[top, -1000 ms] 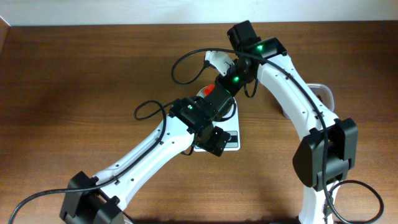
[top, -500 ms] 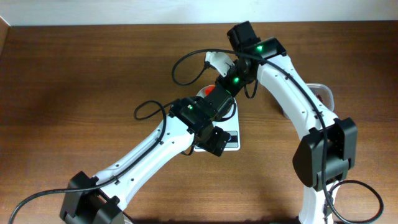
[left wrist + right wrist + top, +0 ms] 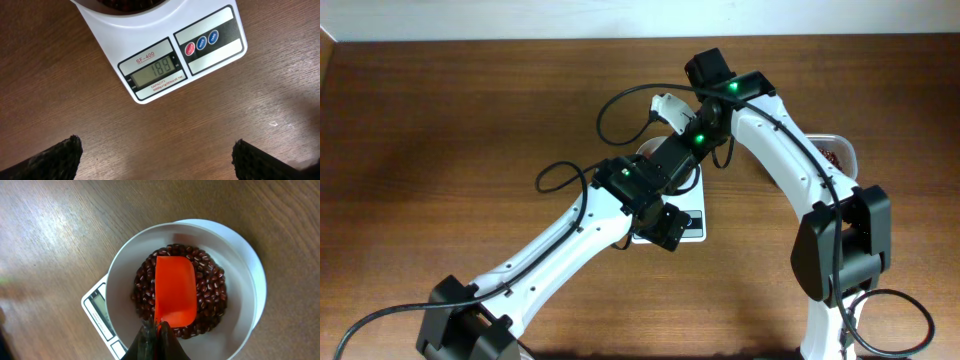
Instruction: Scoop item into bowl and weigh 50g on scale
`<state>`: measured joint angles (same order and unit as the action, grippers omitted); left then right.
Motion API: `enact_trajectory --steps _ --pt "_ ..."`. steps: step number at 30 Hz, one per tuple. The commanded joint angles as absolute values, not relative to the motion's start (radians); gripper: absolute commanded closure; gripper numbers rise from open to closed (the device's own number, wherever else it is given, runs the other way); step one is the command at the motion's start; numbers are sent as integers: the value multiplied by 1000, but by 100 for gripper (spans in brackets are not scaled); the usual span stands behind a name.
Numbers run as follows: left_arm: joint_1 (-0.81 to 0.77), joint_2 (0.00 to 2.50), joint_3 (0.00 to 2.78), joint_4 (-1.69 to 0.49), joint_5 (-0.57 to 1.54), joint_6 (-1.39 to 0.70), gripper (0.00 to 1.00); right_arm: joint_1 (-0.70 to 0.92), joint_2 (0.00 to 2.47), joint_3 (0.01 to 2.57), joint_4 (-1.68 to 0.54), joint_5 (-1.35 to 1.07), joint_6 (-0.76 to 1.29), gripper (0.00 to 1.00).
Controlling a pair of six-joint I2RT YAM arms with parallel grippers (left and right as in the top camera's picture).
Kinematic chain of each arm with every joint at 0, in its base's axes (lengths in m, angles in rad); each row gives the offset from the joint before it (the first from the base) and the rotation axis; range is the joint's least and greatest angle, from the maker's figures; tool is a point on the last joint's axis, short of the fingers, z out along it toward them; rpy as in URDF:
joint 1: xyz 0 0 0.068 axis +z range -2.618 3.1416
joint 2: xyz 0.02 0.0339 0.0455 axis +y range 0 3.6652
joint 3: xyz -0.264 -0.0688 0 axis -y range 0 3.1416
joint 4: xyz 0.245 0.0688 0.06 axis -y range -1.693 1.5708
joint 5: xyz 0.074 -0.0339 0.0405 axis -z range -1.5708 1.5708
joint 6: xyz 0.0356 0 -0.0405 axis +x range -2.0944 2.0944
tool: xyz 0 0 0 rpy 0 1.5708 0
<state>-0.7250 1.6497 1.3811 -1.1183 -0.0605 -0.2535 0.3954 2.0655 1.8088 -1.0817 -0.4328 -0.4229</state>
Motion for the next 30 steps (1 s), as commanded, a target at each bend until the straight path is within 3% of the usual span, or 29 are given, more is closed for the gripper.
enact_trajectory --steps 1,12,18,30 --pt "-722 1653 1392 -1120 -68 -245 1 399 2067 1785 -1092 -454 -330 96" --pt "-722 1653 1392 -1120 -68 -245 1 356 2067 1806 -1092 -589 -226 96" --pt "-722 1653 1392 -1120 -68 -245 1 264 2067 1817 -1092 -829 -194 96" --pt "-722 1653 1392 -1120 -68 -245 1 215 2059 1847 -1097 -838 -168 96"
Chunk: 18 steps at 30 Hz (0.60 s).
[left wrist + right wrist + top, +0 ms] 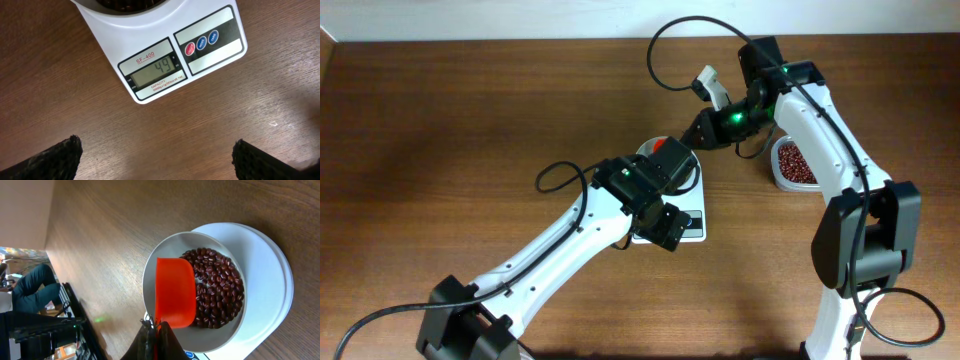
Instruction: Scoop item into bowl and weigh 50g on scale
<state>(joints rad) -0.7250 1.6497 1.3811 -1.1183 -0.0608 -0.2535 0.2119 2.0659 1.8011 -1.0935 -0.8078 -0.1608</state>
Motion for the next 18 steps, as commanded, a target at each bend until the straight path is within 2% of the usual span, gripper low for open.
enact_trajectory --steps 1,5,10,14,18 --pt "-722 1653 1392 -1120 -68 -245 1 215 2049 1865 -1100 -838 -168 96" --pt "-722 1653 1392 -1120 -68 -245 1 216 2006 1925 -1135 -805 -196 96" --pt "-722 1653 1392 -1120 -68 -245 1 220 2000 1925 -1242 -791 -372 96" --pt "-722 1653 1392 -1120 -68 -245 1 257 2000 1925 -1264 -552 -412 96" --pt "-722 1653 1392 -1120 -68 -245 1 326 2000 1925 -1270 -513 -474 96"
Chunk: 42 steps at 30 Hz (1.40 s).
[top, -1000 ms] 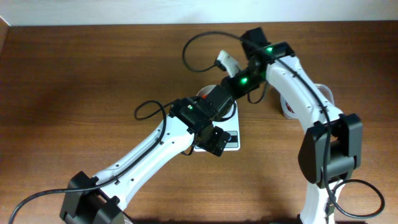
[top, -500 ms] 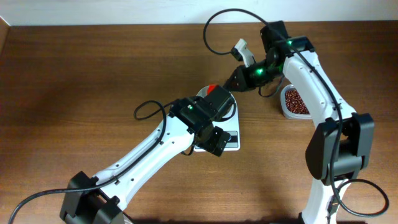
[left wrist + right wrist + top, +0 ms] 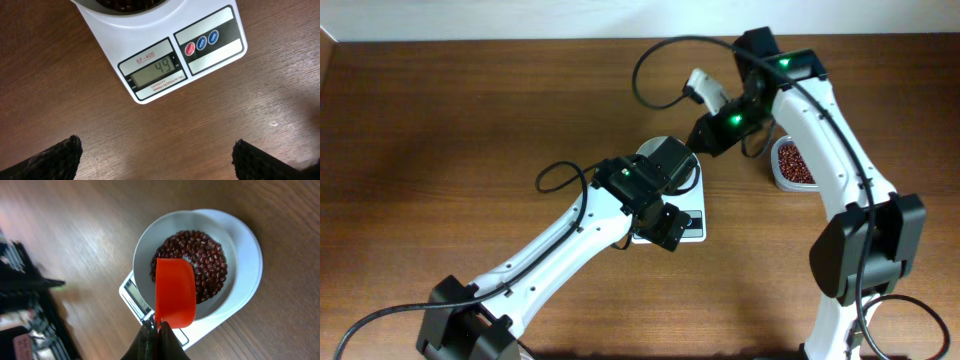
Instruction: Scoop item into bowl and weigh 50g on scale
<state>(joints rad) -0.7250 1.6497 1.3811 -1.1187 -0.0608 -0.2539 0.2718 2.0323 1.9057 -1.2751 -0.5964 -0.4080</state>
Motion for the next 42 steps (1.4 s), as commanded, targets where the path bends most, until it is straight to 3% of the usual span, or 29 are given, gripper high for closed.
enact_trajectory --steps 1,5,10,12,14,16,26,29,31,42 --pt "-722 1653 1392 -1120 -68 -245 1 337 2000 1925 -1256 -488 -448 96" --pt "-722 1653 1392 -1120 -68 -245 1 360 2000 1925 -1149 -382 -269 95" --pt "-722 1653 1392 -1120 -68 -245 1 360 2000 1925 -1134 -402 -285 96" --pt "-722 1653 1392 -1120 -68 -245 1 373 2000 1925 -1154 -447 -385 96" --pt "-722 1653 1392 -1120 -68 -245 1 381 2000 1925 -1135 -362 -266 96" --pt "-722 1653 1392 -1120 -68 -245 1 381 2000 1925 -1147 -383 -354 96" --pt "-722 1653 1392 -1120 -68 -245 1 378 2000 1925 -1114 -376 -254 96" --pt "-722 1653 1392 -1120 -68 -245 1 389 1999 1925 -1148 -393 -339 96" --pt "-722 1653 1392 -1120 -68 -245 1 389 1998 1925 -1144 -330 -272 96" --pt "-722 1653 1392 -1120 -68 -245 1 392 1998 1925 -1139 -355 -332 96"
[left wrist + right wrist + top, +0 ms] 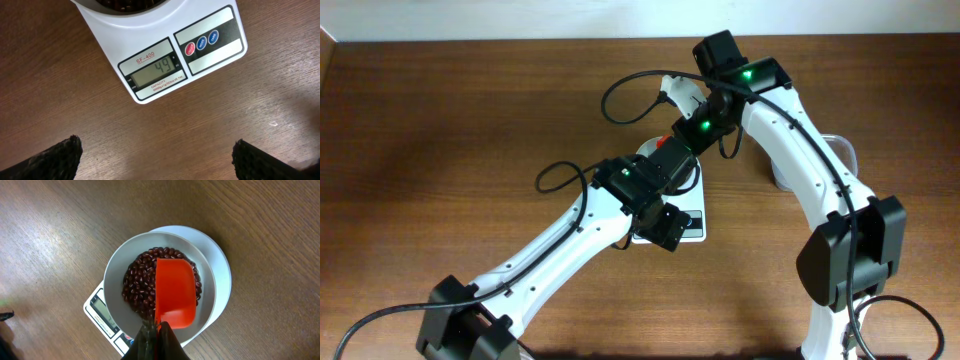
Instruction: Scoop item into bowl and weigh 50g on scale
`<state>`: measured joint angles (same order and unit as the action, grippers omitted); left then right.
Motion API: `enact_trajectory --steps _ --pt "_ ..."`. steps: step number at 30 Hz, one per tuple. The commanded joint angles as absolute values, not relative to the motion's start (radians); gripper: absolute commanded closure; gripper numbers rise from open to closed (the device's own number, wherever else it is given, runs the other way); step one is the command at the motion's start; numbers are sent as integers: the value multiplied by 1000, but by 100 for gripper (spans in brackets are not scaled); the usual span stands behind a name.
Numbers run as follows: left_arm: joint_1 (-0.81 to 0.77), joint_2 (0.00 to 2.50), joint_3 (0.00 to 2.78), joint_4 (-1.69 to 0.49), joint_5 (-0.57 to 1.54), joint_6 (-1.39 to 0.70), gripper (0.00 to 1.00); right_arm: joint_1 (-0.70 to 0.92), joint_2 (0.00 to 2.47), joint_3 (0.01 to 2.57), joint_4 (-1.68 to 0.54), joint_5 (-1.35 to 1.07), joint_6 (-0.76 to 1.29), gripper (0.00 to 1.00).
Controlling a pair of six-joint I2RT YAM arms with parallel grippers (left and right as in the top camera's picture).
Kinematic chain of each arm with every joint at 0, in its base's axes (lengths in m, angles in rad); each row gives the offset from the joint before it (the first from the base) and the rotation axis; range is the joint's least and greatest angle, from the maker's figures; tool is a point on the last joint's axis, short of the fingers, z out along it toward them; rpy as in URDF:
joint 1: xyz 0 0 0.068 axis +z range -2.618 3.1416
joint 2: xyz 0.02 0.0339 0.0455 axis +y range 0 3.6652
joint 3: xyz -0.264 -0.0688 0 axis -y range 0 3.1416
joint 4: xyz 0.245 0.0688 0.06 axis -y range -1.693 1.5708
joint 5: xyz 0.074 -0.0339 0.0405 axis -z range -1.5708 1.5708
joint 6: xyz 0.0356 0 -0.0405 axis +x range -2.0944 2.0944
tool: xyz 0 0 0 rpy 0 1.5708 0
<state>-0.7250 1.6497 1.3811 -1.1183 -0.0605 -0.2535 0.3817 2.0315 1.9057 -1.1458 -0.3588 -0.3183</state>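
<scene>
A white bowl (116, 287) of red beans (142, 282) stands on the white scale (165, 55), whose display (155, 71) reads 49. My right gripper (155, 331) is shut on the handle of an orange scoop (175, 292), which hangs empty just over the beans. In the overhead view the right gripper (685, 135) is above the bowl, at the far end of the scale (692, 224). My left gripper (157, 160) is open over bare wood in front of the scale, its camera looking at the display.
A clear container (842, 150) of beans sits to the right of the scale, mostly hidden under the right arm. Both arms cross over the middle of the brown table (440, 140). Cables loop near the left wrist.
My right gripper has moved left with the scoop and now holds it closer over the middle of the bowl. The display still reads 49. The left gripper has not moved.
The scoop lay low on the beans in the bowl and the display read 188. A second later the scoop was held off to the bowl's side and the display read 49. It stayed at 49, and now the empty scoop is over the beans again.
</scene>
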Motion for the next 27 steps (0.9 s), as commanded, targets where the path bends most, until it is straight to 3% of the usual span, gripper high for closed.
enact_trajectory --steps 1,3,12,15,19,23,27 --pt "-722 1653 1392 -1120 -68 -245 1 392 1998 1925 -1140 -386 -337 96" --pt "-722 1653 1392 -1120 -68 -245 1 397 1998 1925 -1163 -426 -405 96" --pt "-722 1653 1392 -1120 -68 -245 1 397 1998 1925 -1136 -381 -331 97" --pt "-722 1653 1392 -1120 -68 -245 1 386 1998 1925 -1122 -399 -223 96" --pt "-722 1653 1392 -1120 -68 -245 1 315 1998 1925 -1118 -597 -49 96" --pt "-722 1653 1392 -1120 -68 -245 1 240 1998 1925 -1123 -775 -6 96" --pt "-722 1653 1392 -1120 -68 -245 1 208 1998 1925 -1144 -803 -6 96"
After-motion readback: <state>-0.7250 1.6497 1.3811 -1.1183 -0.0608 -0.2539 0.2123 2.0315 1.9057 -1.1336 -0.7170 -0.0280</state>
